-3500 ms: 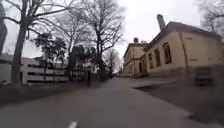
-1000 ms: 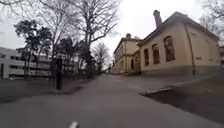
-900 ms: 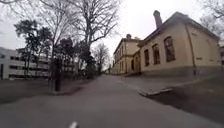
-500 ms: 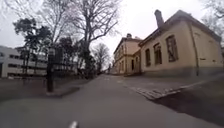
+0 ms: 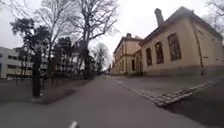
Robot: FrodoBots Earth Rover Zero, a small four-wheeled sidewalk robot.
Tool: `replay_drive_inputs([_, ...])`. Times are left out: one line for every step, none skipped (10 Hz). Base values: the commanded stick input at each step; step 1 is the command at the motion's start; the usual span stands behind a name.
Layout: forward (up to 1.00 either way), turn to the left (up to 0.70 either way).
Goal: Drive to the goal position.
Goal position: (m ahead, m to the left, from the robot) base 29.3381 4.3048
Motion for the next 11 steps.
replay_drive_inputs([1.0,0.0])
replay_drive_inputs([1.0,-0.01])
replay_drive_inputs([1.0,-0.02])
replay_drive_inputs([1.0,0.01])
replay_drive_inputs([1.0,0.01])
replay_drive_inputs([1.0,0.01])
replay_drive_inputs([1.0,0.01])
replay_drive_inputs([1.0,0.01])
replay_drive_inputs([1.0,0.01])
replay_drive_inputs([1.0,0.01])
replay_drive_inputs([1.0,0.01])
